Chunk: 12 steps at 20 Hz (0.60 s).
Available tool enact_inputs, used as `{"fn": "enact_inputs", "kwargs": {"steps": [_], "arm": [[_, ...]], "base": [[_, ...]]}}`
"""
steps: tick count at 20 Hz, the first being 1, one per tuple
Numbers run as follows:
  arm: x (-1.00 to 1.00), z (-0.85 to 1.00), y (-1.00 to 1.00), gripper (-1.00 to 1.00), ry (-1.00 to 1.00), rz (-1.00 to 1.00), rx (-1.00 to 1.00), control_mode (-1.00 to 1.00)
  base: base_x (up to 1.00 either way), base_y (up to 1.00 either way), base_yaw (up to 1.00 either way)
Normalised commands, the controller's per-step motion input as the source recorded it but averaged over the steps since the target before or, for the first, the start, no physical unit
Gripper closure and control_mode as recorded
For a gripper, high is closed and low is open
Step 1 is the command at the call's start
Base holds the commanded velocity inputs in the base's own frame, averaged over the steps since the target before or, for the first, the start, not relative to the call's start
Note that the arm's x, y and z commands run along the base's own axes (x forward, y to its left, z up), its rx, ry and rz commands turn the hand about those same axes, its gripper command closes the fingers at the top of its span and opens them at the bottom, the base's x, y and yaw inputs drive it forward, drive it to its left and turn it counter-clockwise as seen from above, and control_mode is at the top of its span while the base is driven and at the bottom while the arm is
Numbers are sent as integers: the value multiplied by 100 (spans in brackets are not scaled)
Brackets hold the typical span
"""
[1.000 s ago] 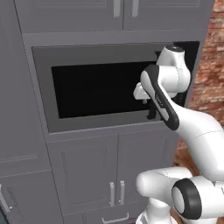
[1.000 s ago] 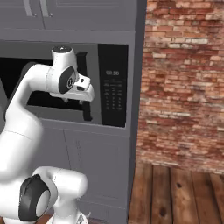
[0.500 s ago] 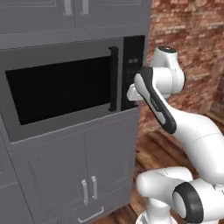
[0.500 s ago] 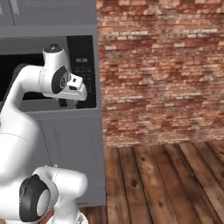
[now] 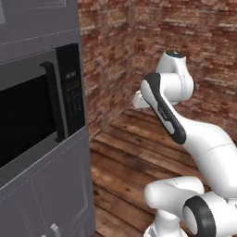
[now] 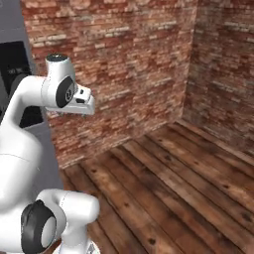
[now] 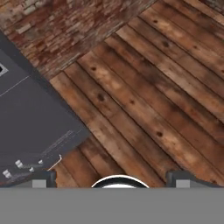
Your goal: Navigate to the stand mixer.
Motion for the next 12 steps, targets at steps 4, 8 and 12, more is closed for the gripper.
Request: {"fn": "enact_inputs", "kwargs": {"steps": [4,8,12], "arm": [[0,0,0,-100,0,0,0,100],[0,0,0,-100,0,0,0,100],[0,0,0,-100,0,0,0,100]], "base": [[-22,-1,-79],[-17,0,-86],[-32,-8,-80]]}}
